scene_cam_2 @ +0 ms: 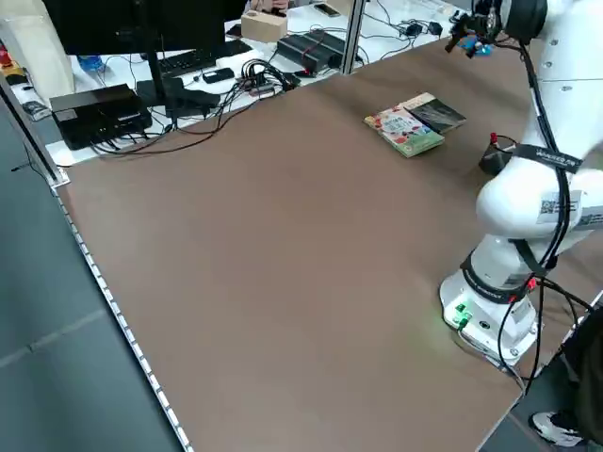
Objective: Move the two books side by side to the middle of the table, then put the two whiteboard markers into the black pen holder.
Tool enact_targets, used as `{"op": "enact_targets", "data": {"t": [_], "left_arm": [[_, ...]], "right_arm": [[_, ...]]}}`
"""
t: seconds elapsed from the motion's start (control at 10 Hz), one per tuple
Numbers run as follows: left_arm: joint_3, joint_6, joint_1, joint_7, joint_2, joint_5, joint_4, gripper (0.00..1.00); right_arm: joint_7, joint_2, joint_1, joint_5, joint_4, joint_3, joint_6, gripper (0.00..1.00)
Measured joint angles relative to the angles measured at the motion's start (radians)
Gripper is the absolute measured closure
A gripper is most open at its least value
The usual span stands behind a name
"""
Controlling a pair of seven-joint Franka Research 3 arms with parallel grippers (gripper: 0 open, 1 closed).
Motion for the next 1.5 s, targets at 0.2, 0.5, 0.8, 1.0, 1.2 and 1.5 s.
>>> {"op": "enact_targets", "data": {"t": [0.2,0.5,0.8,1.0,1.2,1.5], "left_arm": [[-0.007,0.060,0.086,0.128,-0.054,-0.002,-0.035,0.00],[-0.017,0.149,0.258,0.400,-0.181,-0.079,-0.110,0.00],[0.101,0.239,0.328,0.665,-0.270,-0.196,-0.148,0.00],[0.239,0.333,0.331,0.863,-0.354,-0.291,-0.219,0.00],[0.350,0.384,0.331,1.060,-0.446,-0.374,-0.297,0.00],[0.524,0.413,0.335,1.383,-0.538,-0.471,-0.350,0.00]], "right_arm": [[0.000,-0.002,-0.001,0.000,0.013,-0.003,-0.069,0.00],[0.000,-0.010,-0.002,0.000,0.037,-0.003,-0.091,0.00],[0.000,-0.011,0.001,0.000,0.055,0.001,-0.091,0.00],[0.000,-0.011,0.001,0.000,0.065,0.000,-0.091,0.00],[0.000,-0.012,0.001,-0.001,0.067,-0.001,-0.091,0.00],[0.000,-0.018,0.000,-0.001,0.073,-0.005,-0.091,0.00]]}}
